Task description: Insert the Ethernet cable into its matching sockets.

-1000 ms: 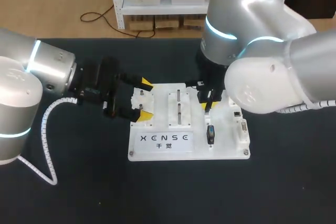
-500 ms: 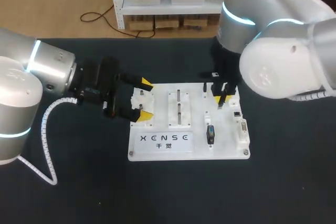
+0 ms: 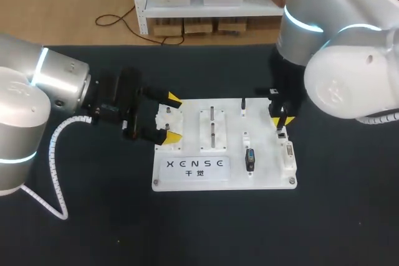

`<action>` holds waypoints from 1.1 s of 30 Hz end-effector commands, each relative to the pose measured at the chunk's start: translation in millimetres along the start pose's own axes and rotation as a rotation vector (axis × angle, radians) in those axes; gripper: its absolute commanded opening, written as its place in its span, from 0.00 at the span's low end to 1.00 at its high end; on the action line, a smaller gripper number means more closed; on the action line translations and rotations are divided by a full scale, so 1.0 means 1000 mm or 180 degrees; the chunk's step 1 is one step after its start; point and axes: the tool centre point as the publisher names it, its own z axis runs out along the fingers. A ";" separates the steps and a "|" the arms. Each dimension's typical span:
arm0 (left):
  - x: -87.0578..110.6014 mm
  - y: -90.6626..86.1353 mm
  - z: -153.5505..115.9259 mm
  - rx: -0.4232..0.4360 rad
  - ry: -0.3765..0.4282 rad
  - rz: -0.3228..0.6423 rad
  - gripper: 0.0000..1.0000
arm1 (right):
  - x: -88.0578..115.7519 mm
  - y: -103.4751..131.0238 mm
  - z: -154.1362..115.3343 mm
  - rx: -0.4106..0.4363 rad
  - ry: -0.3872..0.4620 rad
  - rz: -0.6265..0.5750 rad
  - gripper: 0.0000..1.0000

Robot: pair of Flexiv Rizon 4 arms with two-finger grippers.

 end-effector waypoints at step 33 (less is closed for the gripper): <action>0.001 -0.001 0.000 -0.0010 -0.0013 0.0007 1.00 | -0.007 -0.010 0.015 0.0029 0.0000 0.0014 0.00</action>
